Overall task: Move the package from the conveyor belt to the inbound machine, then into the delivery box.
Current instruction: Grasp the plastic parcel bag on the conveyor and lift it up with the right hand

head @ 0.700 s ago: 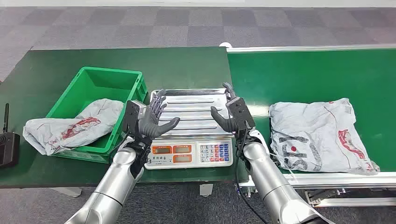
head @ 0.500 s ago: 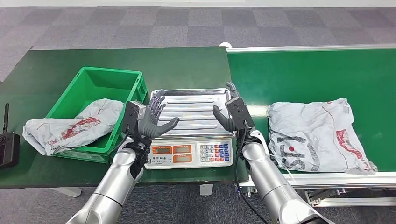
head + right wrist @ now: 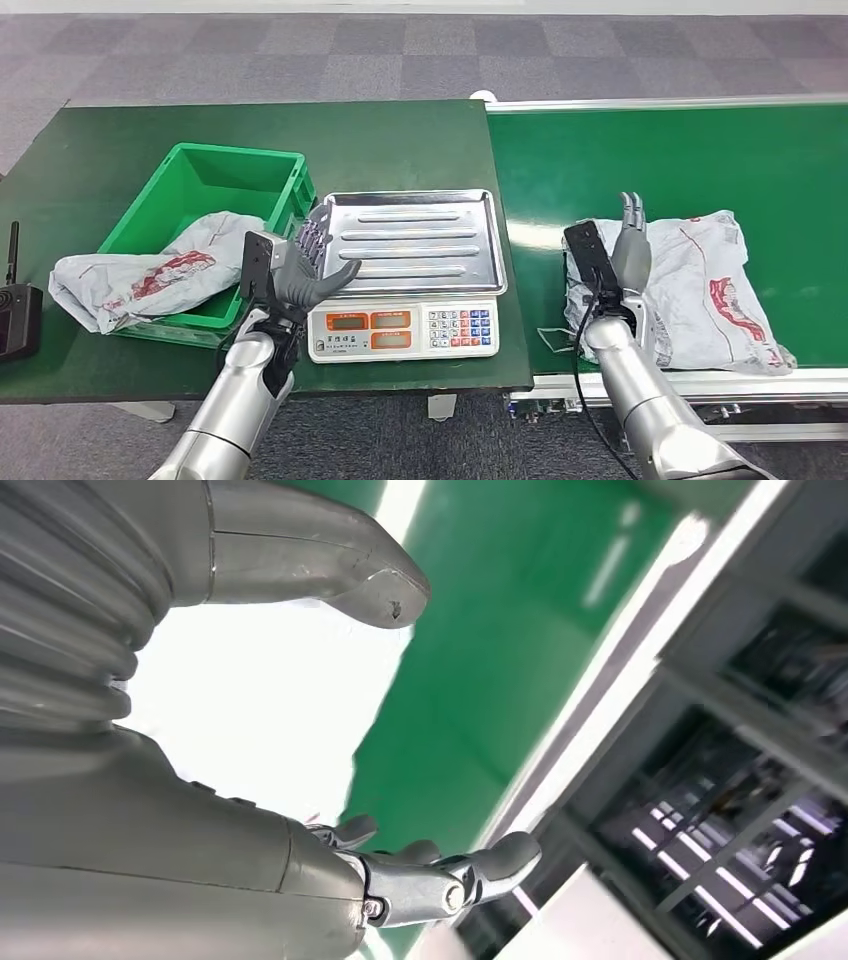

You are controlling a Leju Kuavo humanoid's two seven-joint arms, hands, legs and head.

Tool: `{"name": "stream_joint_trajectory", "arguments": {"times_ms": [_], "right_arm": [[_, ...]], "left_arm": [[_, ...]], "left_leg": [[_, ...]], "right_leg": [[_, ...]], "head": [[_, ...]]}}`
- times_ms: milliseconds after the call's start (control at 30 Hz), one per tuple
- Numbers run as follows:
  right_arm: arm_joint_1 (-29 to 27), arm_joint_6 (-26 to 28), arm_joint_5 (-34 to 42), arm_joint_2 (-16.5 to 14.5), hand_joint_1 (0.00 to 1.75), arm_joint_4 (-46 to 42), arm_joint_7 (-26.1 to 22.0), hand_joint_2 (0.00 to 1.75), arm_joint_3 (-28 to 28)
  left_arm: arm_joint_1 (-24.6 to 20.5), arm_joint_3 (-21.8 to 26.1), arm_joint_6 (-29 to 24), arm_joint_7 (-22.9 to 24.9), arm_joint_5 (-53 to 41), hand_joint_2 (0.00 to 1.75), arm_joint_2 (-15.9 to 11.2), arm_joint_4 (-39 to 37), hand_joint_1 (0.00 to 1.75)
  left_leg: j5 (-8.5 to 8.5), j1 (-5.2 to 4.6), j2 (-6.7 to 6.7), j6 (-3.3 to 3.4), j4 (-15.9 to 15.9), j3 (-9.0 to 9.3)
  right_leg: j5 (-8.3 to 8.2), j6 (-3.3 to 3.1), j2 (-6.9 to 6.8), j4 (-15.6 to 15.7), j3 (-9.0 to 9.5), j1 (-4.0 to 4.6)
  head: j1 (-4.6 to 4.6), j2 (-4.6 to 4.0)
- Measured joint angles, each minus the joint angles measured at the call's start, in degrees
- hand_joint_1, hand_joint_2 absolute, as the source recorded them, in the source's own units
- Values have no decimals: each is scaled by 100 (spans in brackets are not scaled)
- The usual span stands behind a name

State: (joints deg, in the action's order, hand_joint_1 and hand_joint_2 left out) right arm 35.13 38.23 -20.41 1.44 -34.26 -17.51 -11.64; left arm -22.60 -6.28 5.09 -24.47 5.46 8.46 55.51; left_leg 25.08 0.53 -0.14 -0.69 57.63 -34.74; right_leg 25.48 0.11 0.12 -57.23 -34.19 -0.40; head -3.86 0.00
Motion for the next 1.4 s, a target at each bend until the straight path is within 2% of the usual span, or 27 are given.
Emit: {"name": "stream_joint_trajectory", "arguments": {"times_ms": [67, 100, 233, 333, 533, 733, 967, 1067, 1200, 1333, 1400], "right_arm": [[-22, 84, -405, 67, 0, 67, 215, 175, 100], [-47, 120, -856, 89, 0, 78, 397, 175, 195], [-274, 174, -3336, 98, 0, 37, 1049, 175, 1032], [-415, 174, -3974, 71, 0, 42, 1243, 175, 1636], [-484, -387, -3429, -17, 0, 594, 1373, 175, 2406], [-811, -797, -3088, -114, 0, 1211, 1831, 175, 2794], [-839, -1053, -2899, -165, 0, 1464, 1896, 175, 3060], [-835, -1295, -2715, -190, 0, 1524, 1737, 175, 3221], [-813, -1827, -2317, -202, 19, 1531, 1343, 175, 3487], [-794, -2023, -2229, -201, 175, 1531, 1172, 175, 3677], [-780, -2044, -2239, -201, 175, 1531, 1139, 175, 3723]], "left_arm": [[10, 23, 1, -1, 0, 175, -3, 14, 0], [16, 37, 2, -1, -1, 175, -2, 18, 0], [60, 73, 40, -9, -11, 175, -2, 23, 0], [82, 79, 78, -22, -19, 175, -3, 26, 0], [157, 82, 83, -76, -113, 175, -13, 96, 0], [320, 82, -190, -143, -569, 175, -18, 356, 0], [393, 79, -119, -127, -602, 175, -7, 562, 0], [435, 77, -23, -124, -593, 175, -4, 641, 0], [457, 67, 115, -149, -580, 175, -4, 708, 0], [455, 64, 189, -159, -563, 175, -4, 734, 0], [453, 63, 198, -160, -562, 175, -4, 735, 0]], "left_leg": [[0, 0, 1, 0, 0, 1], [0, -1, 1, 0, 0, 1], [0, 0, -12, -1, -1, -3], [0, 0, -16, 0, -1, -8], [1, 0, -13, 0, -1, -7], [3, 0, -14, -2, -1, -6], [12, 2, -11, 7, -1, 22], [20, 6, -6, 14, -1, 52], [43, 31, 13, 19, -1, 105], [47, 36, 25, 27, 1, 135], [45, 36, 26, 30, 1, 142]], "right_leg": [[0, 0, 1, 0, -2, 0], [0, 0, 0, 0, -2, 1], [3, -1, -10, 0, 1, 7], [4, 0, -15, -1, 0, 7], [4, 0, -13, 0, -2, 5], [12, 1, -15, 0, -1, 7], [25, 10, -14, 7, 32, 9], [29, 12, -11, 17, 62, 12], [50, 1, 2, 43, 119, 27], [49, 6, 12, 58, 156, 30], [39, 8, 13, 63, 166, 30]], "head": [[-1, 0], [-1, 0], [1, 0], [0, 0], [1, 0], [0, 0], [-1, 0], [-2, 0], [0, 0], [0, 0], [1, 0]]}}
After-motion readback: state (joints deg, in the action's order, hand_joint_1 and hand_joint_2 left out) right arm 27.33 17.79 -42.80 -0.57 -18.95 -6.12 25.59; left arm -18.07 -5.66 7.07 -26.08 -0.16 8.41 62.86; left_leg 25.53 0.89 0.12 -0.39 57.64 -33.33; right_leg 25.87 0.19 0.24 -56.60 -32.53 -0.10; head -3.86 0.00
